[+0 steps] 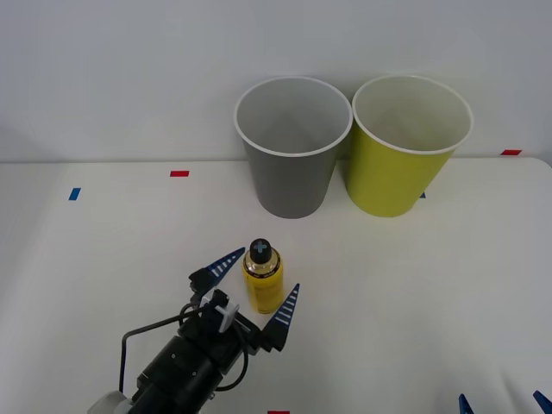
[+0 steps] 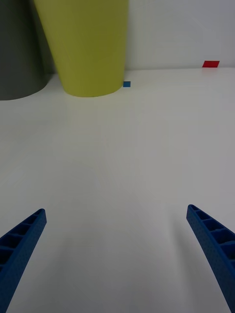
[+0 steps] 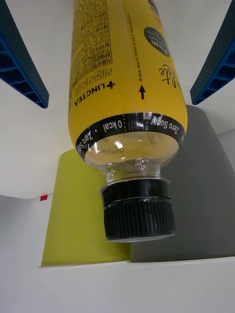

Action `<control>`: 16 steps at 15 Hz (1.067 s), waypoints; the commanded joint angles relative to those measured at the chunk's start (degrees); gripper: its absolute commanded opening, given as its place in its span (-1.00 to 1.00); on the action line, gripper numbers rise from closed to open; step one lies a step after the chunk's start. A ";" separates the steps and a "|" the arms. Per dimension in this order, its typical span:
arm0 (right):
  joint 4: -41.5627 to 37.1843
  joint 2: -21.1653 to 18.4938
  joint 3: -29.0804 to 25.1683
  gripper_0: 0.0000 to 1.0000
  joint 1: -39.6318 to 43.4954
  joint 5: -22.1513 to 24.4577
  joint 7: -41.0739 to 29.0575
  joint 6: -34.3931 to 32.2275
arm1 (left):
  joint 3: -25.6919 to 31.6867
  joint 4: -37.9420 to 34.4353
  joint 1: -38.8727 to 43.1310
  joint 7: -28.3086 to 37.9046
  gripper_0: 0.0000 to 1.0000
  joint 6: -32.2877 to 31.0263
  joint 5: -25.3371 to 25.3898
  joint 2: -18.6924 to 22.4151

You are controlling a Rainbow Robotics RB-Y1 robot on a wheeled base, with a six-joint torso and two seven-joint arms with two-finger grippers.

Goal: Put cans in the gray bin and PET bottles in the light green bin.

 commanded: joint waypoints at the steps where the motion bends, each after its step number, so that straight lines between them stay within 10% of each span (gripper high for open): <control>1: 0.00 0.00 0.00 1.00 0.00 0.00 0.00 0.00 | 0.10 0.01 -0.90 0.74 1.00 1.74 -0.32 -0.62; 4: 0.00 0.00 0.00 1.00 0.00 0.00 0.00 0.00 | 0.89 -0.08 -1.34 1.36 1.00 2.18 -0.49 -0.62; 5: 0.00 0.00 0.00 1.00 0.00 0.00 0.00 0.00 | 1.16 0.01 -1.43 1.53 0.62 2.18 -0.58 -0.53; 6: 0.00 0.00 0.00 1.00 0.00 0.00 0.00 0.00 | 1.42 -0.08 -1.52 1.62 -0.44 2.18 -0.84 -0.53; 7: 0.00 0.00 0.00 1.00 0.00 0.00 0.00 0.00 | 1.60 -0.08 -1.78 1.71 -1.00 2.18 -1.11 -0.53; 16: 0.00 0.00 0.00 1.00 0.00 0.00 0.00 0.00 | 2.12 -2.19 -2.22 2.85 -1.00 7.54 -1.72 -0.88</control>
